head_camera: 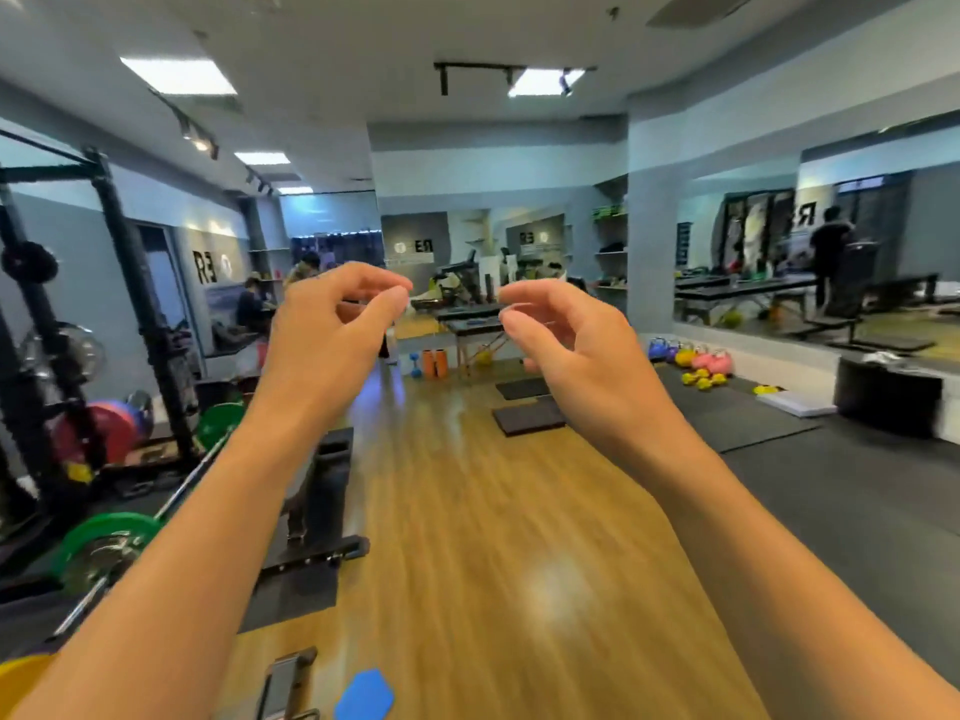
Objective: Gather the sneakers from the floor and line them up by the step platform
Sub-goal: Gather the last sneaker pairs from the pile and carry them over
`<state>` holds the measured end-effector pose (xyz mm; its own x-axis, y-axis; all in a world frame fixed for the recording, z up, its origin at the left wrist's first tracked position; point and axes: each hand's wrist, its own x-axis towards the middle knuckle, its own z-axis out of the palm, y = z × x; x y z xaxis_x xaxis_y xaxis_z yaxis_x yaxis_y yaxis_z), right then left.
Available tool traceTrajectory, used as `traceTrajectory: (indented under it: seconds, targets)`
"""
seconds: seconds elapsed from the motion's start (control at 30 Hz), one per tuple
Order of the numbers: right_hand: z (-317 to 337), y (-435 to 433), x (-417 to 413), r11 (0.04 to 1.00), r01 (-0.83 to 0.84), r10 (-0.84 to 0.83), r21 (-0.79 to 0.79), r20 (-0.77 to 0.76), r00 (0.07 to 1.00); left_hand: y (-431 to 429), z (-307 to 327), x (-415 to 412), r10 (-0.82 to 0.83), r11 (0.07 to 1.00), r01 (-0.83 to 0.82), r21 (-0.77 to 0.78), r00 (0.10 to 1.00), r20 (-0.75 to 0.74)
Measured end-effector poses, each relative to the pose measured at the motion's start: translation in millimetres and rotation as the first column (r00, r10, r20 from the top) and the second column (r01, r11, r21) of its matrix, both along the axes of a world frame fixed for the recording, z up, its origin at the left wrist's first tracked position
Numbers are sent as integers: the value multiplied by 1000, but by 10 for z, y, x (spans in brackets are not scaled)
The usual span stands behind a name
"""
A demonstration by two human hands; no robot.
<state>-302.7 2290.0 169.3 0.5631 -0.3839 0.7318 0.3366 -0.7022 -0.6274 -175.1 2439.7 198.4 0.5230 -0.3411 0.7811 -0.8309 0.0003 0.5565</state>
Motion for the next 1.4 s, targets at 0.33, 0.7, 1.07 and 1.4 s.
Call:
traceTrajectory:
  seconds: [0.33, 0.7, 1.07, 1.4]
  targets:
    - [-336, -1825, -111, 909, 412, -416, -59, -116, 902, -2248, -280, 364, -266, 959, 251, 131, 958, 105]
    - [-411, -3419, -78, 634, 764, -765, -118, -237, 599, -4795, -416, 572, -658, 746, 638, 194, 750, 63]
    - [-599, -5717, -341, 450, 889, -873, -79, -249, 420, -7485, -710, 295, -807, 579, 793, 190, 590, -5]
    - [-466, -7895, -85, 422, 898, -891, -129, -243, 384, -9716, -583, 663, -817, 570, 796, 205, 575, 39]
